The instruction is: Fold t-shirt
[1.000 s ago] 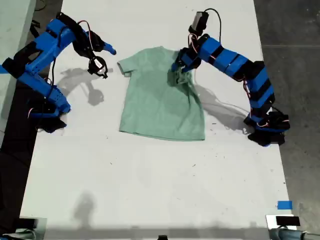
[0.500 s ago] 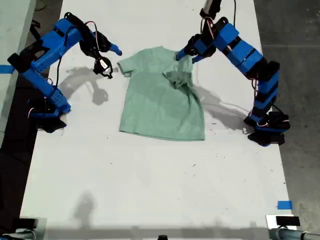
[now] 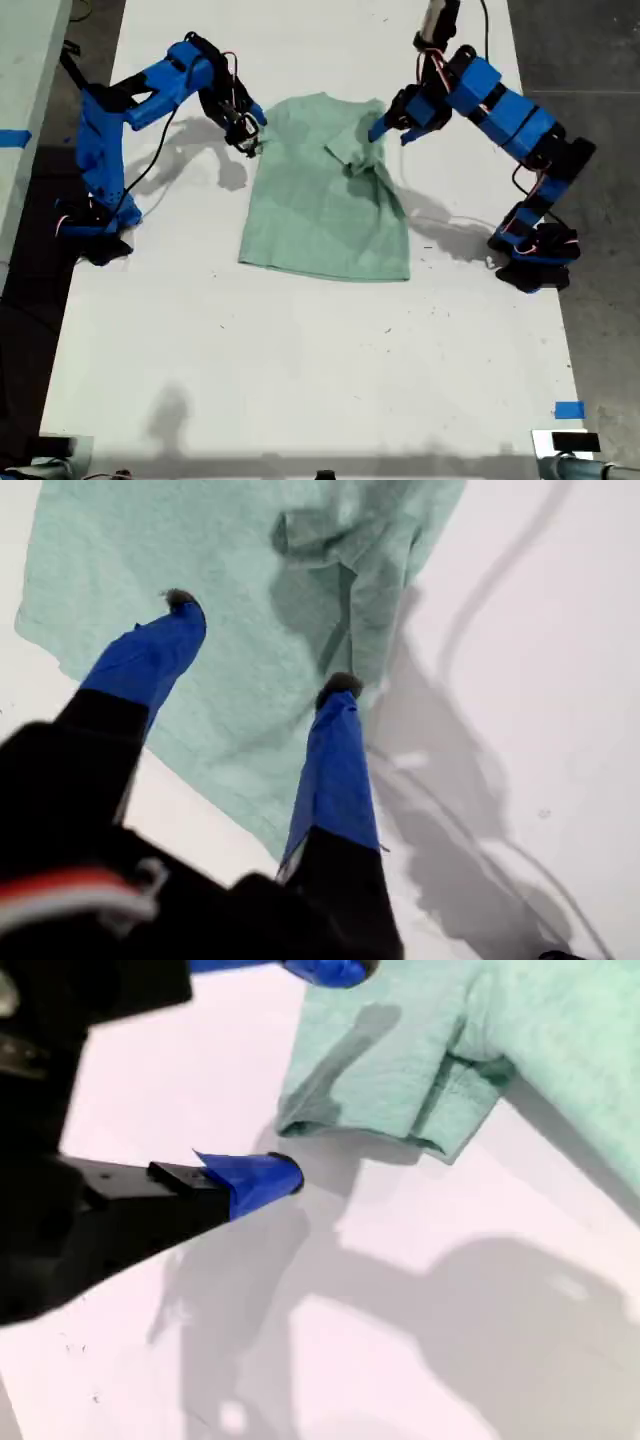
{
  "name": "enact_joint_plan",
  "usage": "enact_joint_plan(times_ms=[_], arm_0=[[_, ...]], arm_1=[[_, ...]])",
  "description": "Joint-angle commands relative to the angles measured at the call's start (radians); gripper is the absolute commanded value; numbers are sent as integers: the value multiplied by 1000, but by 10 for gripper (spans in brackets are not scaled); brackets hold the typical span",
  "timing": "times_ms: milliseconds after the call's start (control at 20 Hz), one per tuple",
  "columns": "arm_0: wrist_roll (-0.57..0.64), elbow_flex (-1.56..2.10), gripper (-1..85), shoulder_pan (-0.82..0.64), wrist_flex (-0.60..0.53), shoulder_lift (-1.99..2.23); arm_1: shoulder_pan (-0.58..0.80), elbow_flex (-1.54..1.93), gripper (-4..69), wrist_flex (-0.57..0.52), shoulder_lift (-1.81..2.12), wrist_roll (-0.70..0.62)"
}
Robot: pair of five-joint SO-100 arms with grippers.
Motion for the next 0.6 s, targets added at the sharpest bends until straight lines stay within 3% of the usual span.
enact_joint_plan(times_ms=[0,150,200,350,550], arm_0=[[8,-100,311,-29,29,-43],[-35,-109,91,-55,52,-97],[-37,-110,54,-63,57,-98],[-43,-130,5,-87,98,-46],[-46,-132,1,-75,126,92]], arm_1=[[-11,100,266,-63,184,17],[2,247,255,-124,319,26],[8,284,252,-132,351,28],[18,353,247,-150,394,28],[18,411,243,-183,417,29]])
